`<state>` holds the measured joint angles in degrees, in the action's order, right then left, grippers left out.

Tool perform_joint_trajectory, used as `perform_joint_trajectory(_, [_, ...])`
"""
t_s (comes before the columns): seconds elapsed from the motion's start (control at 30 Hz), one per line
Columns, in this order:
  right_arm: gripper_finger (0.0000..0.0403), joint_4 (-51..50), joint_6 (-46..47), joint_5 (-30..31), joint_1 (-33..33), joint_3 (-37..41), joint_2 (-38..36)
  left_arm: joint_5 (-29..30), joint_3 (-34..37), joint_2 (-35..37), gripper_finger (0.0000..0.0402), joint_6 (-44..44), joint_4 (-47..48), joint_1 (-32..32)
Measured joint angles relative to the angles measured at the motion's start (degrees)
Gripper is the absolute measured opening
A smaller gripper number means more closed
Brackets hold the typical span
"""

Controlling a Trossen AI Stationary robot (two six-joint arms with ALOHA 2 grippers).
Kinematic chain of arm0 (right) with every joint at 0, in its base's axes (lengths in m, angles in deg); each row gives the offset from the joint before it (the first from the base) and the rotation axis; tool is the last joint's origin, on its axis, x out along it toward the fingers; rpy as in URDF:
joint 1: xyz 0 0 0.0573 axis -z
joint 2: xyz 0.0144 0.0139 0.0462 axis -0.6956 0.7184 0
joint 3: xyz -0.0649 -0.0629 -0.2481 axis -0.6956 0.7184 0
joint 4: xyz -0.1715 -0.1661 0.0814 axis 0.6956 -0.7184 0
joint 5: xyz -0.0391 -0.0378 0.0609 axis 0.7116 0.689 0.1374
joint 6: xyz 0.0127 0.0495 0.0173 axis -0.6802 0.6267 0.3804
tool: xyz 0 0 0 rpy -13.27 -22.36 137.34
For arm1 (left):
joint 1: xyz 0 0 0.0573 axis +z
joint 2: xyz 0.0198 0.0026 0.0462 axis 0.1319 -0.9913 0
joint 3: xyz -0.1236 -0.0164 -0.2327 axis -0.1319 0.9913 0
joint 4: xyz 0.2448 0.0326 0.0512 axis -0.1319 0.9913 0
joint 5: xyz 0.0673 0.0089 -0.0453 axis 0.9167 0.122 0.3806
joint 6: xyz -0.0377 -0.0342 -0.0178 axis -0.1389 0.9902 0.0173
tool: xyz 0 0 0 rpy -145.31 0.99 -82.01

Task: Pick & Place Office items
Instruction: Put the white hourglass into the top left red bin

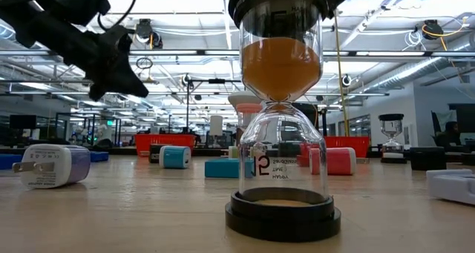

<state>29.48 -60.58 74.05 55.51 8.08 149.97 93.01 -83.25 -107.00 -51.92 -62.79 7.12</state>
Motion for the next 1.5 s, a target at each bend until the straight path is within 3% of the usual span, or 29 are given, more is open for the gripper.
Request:
perform_joint_trajectory(0.2, [0.0005, -6.16, -4.8, -1.75, 3.09, 0.02, -2.78, 5.36, 0.0, -4.01, 0.003, 2.99, -4.46, 0.0])
perform_joint_trajectory(0.37, [0.0018, -11.83, -3.89, -3.71, 8.18, -0.04, -7.29, 8.91, 0.0, -8.3, 0.003, 6.21, -15.5, 0.0])
perform_joint_trajectory(0.63, [0.0068, -25.83, 5.5, -2.96, 11.94, -0.07, -13.94, 4.2, -0.02, -13.88, 0.0031, 8.84, -20.98, -0.03])
perform_joint_trajectory(0.83, [0.0126, -40.58, 13.74, 2.58, 11.34, -0.07, -18.41, 6.45, -0.02, -15.74, 0.0031, 8.44, -23.04, 0.87])
perform_joint_trajectory(1.03, [0.0188, -53.6, 23.19, 5.32, 11.33, -0.06, -19.89, 2.31, -0.02, -15.7, 0.0031, 8.01, -24.37, 1.79])
perform_joint_trajectory(1.27, [0.0252, -51.87, 27.92, 5.15, 11.35, 5.91, -19.86, 6.4, -0.02, -15.7, 0.0031, 5.93, -24.53, 1.75])
perform_joint_trajectory(1.5, [0.0312, -49.55, 31.59, 5.11, 12.08, 14.69, -19.87, 6.0, -0.02, -15.7, 0.0031, 6.66, -24.8, 1.24])
